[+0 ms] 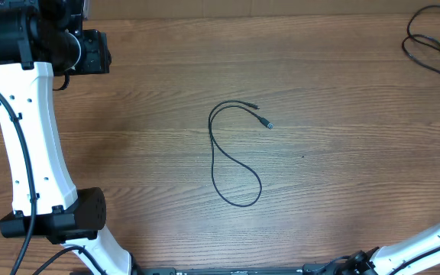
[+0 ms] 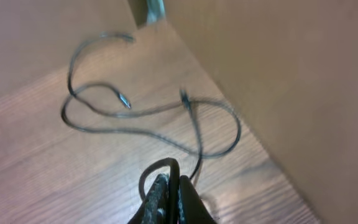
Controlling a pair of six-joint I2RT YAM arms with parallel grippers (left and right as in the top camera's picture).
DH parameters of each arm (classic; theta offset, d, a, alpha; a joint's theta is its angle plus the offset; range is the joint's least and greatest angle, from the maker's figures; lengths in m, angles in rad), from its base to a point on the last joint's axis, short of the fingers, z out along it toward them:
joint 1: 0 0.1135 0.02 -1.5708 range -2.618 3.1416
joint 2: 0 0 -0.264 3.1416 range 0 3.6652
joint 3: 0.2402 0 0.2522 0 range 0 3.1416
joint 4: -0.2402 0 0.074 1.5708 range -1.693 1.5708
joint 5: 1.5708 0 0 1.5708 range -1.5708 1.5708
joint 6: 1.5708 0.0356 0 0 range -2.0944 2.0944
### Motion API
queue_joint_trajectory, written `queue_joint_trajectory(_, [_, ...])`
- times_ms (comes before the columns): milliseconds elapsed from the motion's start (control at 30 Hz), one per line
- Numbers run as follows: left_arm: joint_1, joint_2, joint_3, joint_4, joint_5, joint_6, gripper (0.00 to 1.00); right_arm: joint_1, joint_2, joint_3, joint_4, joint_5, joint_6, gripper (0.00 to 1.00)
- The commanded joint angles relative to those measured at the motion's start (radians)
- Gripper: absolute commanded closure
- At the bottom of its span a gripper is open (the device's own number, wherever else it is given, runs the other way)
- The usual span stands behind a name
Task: Untangle cables
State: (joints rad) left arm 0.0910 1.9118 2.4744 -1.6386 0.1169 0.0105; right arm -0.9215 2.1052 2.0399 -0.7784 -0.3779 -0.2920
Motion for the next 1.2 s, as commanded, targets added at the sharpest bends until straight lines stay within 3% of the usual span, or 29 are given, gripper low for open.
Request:
queue_joint_trajectory(0, [-0.008,0.006,0.008,0.0,0.011,0.001,0.4,-0.002,0.006,-0.123,0.034,-0.005,0.004,0.96])
queue_joint_trajectory(400, [-0.008,0.006,0.008,0.005,0.011,0.002,0.4,-0.002,0.007,-0.47,0.224,-0.006,0.061,0.94])
queue_joint_trajectory(467, [-0.007,0.006,0.008,0.005,0.011,0.004,0.4,-0.001,0.007,-0.482,0.224,-0.009,0.06,0.73])
queue_joint_trajectory(500, [-0.008,0.006,0.008,0.005,0.011,0.006,0.4,-0.001,0.007,-0.482,0.221,-0.016,0.06,0.43])
queue_joint_trajectory(533, [-0.008,0.006,0.008,0.005,0.011,0.006,0.4,0.0,0.006,-0.482,0.221,-0.029,0.06,0.29])
queue_joint_trajectory(667, [-0.008,0.006,0.008,0.005,0.011,0.006,0.4,0.007,0.006,-0.482,0.225,-0.13,0.06,0.05])
queue_joint_trajectory(733, [-0.008,0.006,0.008,0.005,0.011,0.006,0.4,0.012,0.005,-0.474,0.224,-0.215,0.056,0.04])
queue_joint_trajectory(867, [-0.008,0.006,0.008,0.005,0.011,0.006,0.4,0.035,-0.02,-0.422,0.186,-0.305,0.056,0.24])
queue_joint_trajectory(933, [-0.008,0.006,0.008,0.005,0.011,0.006,0.4,0.063,-0.062,-0.385,0.164,-0.304,0.051,0.25])
queue_joint_trajectory(1033, [-0.008,0.006,0.008,0.005,0.011,0.006,0.4,0.117,-0.148,-0.343,0.146,-0.26,0.049,0.2])
queue_joint_trajectory(1167, [-0.008,0.006,0.008,0.005,0.011,0.006,0.4,0.217,-0.264,-0.316,0.153,-0.042,0.049,0.02])
